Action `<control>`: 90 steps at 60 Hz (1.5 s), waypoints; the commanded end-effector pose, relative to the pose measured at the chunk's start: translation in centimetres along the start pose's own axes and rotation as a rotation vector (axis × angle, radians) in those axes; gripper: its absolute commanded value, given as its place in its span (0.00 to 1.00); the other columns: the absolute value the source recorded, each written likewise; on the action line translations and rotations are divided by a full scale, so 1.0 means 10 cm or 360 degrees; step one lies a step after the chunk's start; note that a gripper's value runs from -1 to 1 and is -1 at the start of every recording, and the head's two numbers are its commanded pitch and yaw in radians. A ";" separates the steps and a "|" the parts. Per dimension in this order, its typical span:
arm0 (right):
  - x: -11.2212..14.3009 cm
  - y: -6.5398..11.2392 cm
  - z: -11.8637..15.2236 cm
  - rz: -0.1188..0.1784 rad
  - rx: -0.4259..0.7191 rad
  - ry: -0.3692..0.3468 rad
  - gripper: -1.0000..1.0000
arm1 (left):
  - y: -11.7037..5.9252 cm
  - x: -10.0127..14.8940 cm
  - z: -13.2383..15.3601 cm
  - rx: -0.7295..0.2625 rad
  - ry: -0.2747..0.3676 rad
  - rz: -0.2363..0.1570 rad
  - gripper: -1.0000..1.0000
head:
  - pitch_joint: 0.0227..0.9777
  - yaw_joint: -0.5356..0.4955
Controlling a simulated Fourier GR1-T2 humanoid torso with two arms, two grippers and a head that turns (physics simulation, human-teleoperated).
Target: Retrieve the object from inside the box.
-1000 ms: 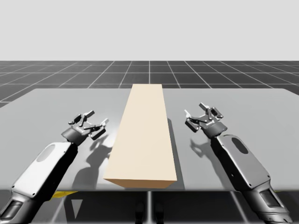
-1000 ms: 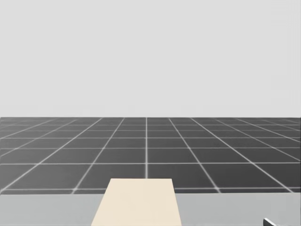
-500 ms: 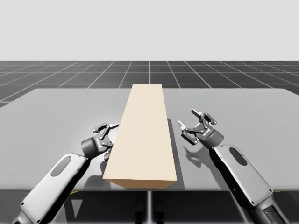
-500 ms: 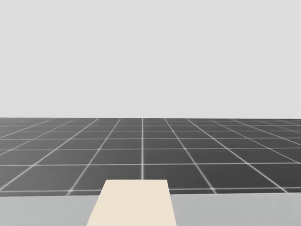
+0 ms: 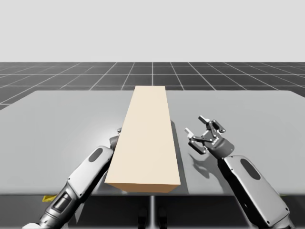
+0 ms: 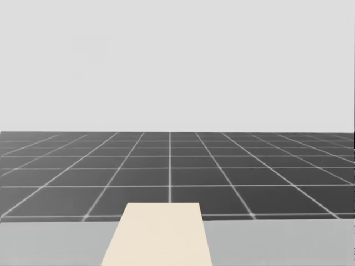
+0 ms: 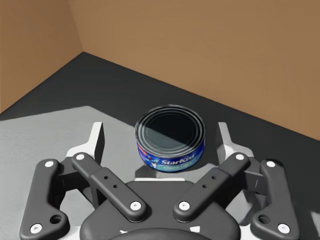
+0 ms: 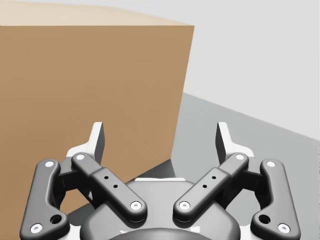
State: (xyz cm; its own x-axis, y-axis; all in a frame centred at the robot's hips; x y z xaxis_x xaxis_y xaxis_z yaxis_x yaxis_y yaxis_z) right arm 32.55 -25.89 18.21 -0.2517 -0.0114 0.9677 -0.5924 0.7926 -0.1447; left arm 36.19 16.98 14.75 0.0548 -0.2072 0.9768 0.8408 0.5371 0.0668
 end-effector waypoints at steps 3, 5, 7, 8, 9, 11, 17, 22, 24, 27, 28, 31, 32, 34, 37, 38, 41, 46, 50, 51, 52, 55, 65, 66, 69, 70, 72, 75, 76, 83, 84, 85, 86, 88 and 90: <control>0.04 -0.03 0.05 0.0008 0.0003 -0.0018 0.00 | -0.02 -0.12 -0.36 -0.0040 0.0049 0.0059 0.00 | 0.14 0.48; 0.04 -0.03 0.05 0.0009 -0.0002 -0.0020 0.00 | -0.03 -0.13 -0.40 -0.0048 0.0058 0.0067 0.00 | 0.15 0.48; 0.05 -0.04 0.06 0.0006 -0.0006 -0.0023 0.00 | -0.05 -0.15 -0.45 -0.0058 0.0065 0.0077 0.00 | 0.15 0.48; 0.05 -0.04 0.06 0.0005 -0.0006 -0.0023 0.00 | -0.05 -0.16 -0.46 -0.0059 0.0068 0.0080 0.00 | 0.15 0.48; 0.05 -0.05 0.07 0.0010 -0.0009 -0.0026 0.00 | -0.05 -0.18 -0.48 -0.0059 0.0079 0.0086 0.00 | 0.15 0.48; 0.05 -0.05 0.07 0.0012 -0.0011 -0.0028 0.00 | -0.05 -0.20 -0.49 -0.0059 0.0087 0.0094 0.00 | 0.16 0.48; 0.06 -0.08 0.09 0.0008 -0.0019 -0.0033 0.00 | -0.04 -0.30 -0.51 -0.0064 0.0112 0.0141 0.00 | 0.16 0.47; 0.07 -0.08 0.10 0.0007 -0.0023 -0.0032 0.00 | -0.04 -0.31 -0.50 -0.0062 0.0108 0.0160 0.97 | 0.16 0.47; 0.07 -0.08 0.10 0.0010 -0.0024 -0.0031 0.00 | -0.04 -0.31 -0.50 -0.0062 0.0108 0.0154 1.00 | 0.17 0.47; 0.07 -0.09 0.10 0.0007 -0.0030 -0.0028 0.00 | -0.04 -0.30 -0.49 -0.0059 0.0105 0.0154 1.00 | 0.16 0.47; 0.07 -0.09 0.10 0.0008 -0.0030 -0.0028 0.00 | -0.03 -0.28 -0.48 -0.0055 0.0102 0.0152 1.00 | 0.16 0.47; 0.07 -0.10 0.10 0.0006 -0.0034 -0.0023 0.00 | 0.00 -0.24 -0.44 -0.0034 0.0093 0.0141 1.00 | 0.16 0.47; 0.07 -0.10 0.10 0.0003 -0.0036 -0.0022 0.00 | 0.01 -0.22 -0.41 -0.0023 0.0083 0.0144 1.00 | 0.16 0.47; 0.07 -0.10 0.11 0.0007 -0.0033 -0.0024 0.00 | 0.05 -0.17 -0.34 0.0006 0.0063 0.0148 1.00 | 0.16 0.47; 0.06 -0.10 0.11 0.0004 -0.0035 -0.0019 0.00 | 0.11 -0.13 -0.20 0.0048 0.0046 0.0138 1.00 | 0.16 0.47; 0.06 -0.11 0.11 0.0002 -0.0036 -0.0018 0.00 | 0.12 -0.12 -0.17 0.0057 0.0044 0.0138 1.00 | 0.16 0.47; 0.06 -0.11 0.11 0.0001 -0.0040 -0.0017 0.00 | 0.19 -0.11 0.02 0.0122 0.0039 0.0123 1.00 | 0.16 0.47; 0.06 -0.12 0.11 0.0000 -0.0044 -0.0013 0.00 | 0.29 -0.10 0.31 0.0208 0.0032 0.0121 1.00 | 0.16 0.47; 0.06 -0.12 0.11 0.0001 -0.0044 -0.0010 0.00 | 0.37 -0.09 0.57 0.0292 0.0011 0.0124 1.00 | 0.15 0.48; 0.06 -0.12 0.11 0.0000 -0.0044 -0.0010 0.00 | 0.38 -0.09 0.60 0.0301 0.0008 0.0124 1.00 | 0.15 0.48; 0.06 -0.12 0.11 -0.0002 -0.0046 -0.0007 0.00 | 0.40 -0.08 0.66 0.0320 0.0006 0.0119 1.00 | 0.15 0.48; 0.06 -0.12 0.11 -0.0001 -0.0048 -0.0007 0.00 | 0.43 -0.06 0.79 0.0359 0.0001 0.0110 1.00 | 0.15 0.48; 0.06 -0.13 0.12 -0.0003 -0.0052 -0.0011 0.00 | 0.57 0.19 1.15 0.0470 -0.0033 0.0048 1.00 | 0.14 0.48; 0.06 -0.13 0.12 -0.0003 -0.0053 -0.0011 0.00 | 0.58 0.20 1.16 0.0476 -0.0035 0.0043 1.00 | 0.14 0.48; 0.07 -0.14 0.12 -0.0003 -0.0054 -0.0013 0.00 | 0.64 0.30 1.26 0.0519 -0.0055 0.0031 1.00 | 0.14 0.48; 0.07 -0.14 0.12 -0.0004 -0.0054 -0.0013 0.00 | 0.65 0.32 1.27 0.0524 -0.0060 0.0031 1.00 | 0.13 0.48; 0.07 -0.14 0.12 -0.0004 -0.0054 -0.0012 0.00 | 0.70 0.40 1.33 0.0554 -0.0073 0.0009 1.00 | 0.13 0.48; 0.07 -0.14 0.13 -0.0002 -0.0055 -0.0013 0.00 | 0.76 0.50 1.39 0.0583 -0.0094 -0.0007 1.00 | 0.13 0.48; 0.07 -0.14 0.13 -0.0003 -0.0054 -0.0012 0.00 | 0.78 0.55 1.41 0.0595 -0.0106 -0.0011 1.00 | 0.13 0.47; 0.07 -0.14 0.13 -0.0001 -0.0051 -0.0007 0.00 | 0.90 0.84 1.49 0.0645 -0.0144 -0.0076 1.00 | 0.13 0.47; 0.07 -0.14 0.13 0.0000 -0.0050 -0.0007 0.00 | 0.90 0.87 1.49 0.0644 -0.0146 -0.0082 1.00 | 0.13 0.47; 0.07 -0.14 0.13 0.0000 -0.0050 -0.0008 0.00 | 0.92 0.92 1.50 0.0647 -0.0149 -0.0094 1.00 | 0.13 0.47; 0.08 -0.15 0.14 -0.0001 -0.0051 -0.0006 0.00 | 0.92 0.97 1.50 0.0650 -0.0148 -0.0110 1.00 | 0.13 0.47; 0.08 -0.15 0.14 -0.0011 -0.0048 0.0000 0.00 | 0.94 1.06 1.50 0.0653 -0.0139 -0.0148 1.00 | 0.13 0.47; 0.08 -0.16 0.14 -0.0009 -0.0047 -0.0001 0.00 | 0.94 1.15 1.50 0.0666 -0.0135 -0.0188 1.00 | 0.13 0.47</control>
State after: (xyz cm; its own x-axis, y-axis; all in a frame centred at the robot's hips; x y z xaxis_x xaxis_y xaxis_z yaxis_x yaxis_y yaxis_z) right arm 32.20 -27.83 18.90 -0.2530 -0.0160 0.9673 -0.5686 0.8114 -0.1353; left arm 35.65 32.87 24.86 0.0076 -0.1777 0.9841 0.4642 0.8723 0.1539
